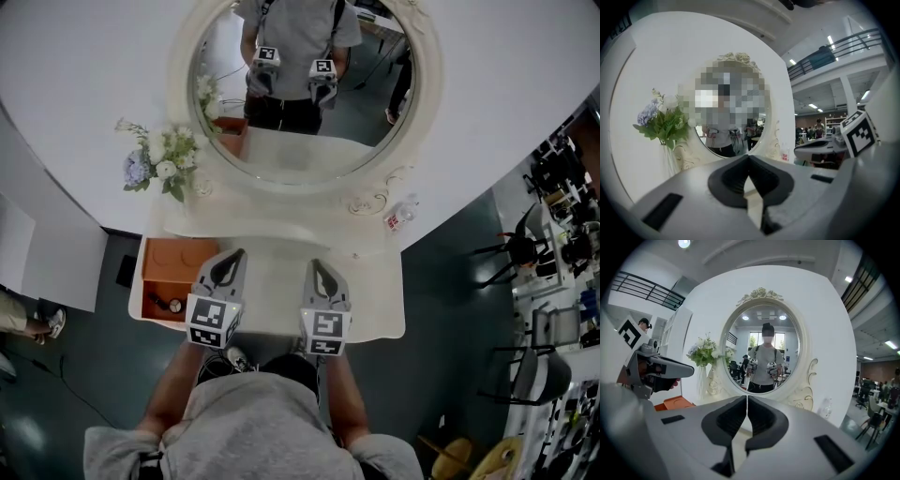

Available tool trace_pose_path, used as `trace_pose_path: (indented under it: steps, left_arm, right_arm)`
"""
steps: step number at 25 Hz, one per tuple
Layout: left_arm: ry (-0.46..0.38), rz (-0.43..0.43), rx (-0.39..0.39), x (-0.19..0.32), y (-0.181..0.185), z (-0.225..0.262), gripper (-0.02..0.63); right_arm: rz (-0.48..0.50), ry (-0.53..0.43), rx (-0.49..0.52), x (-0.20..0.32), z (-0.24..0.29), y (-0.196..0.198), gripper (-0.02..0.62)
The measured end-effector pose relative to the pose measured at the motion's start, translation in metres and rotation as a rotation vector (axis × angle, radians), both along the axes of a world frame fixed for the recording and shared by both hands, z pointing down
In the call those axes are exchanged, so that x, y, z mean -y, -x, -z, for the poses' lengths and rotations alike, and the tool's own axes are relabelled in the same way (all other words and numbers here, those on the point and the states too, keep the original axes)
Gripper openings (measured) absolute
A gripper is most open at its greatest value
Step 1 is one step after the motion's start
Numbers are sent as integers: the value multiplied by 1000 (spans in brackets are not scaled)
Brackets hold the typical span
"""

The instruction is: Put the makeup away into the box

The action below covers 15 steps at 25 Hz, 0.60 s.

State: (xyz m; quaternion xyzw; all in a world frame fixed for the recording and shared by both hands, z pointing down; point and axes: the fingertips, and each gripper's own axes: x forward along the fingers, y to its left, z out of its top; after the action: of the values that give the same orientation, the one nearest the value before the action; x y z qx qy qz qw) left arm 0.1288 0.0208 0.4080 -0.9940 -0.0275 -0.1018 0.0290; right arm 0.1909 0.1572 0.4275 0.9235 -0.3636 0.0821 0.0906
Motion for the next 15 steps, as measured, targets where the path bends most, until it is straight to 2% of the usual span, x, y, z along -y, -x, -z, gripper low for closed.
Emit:
trace_pose_path:
  steps: [15]
  left_arm:
    - [-7, 9, 15, -5, 0, -4, 0]
  right_arm:
    - [14, -9, 8, -3, -2, -2, 21]
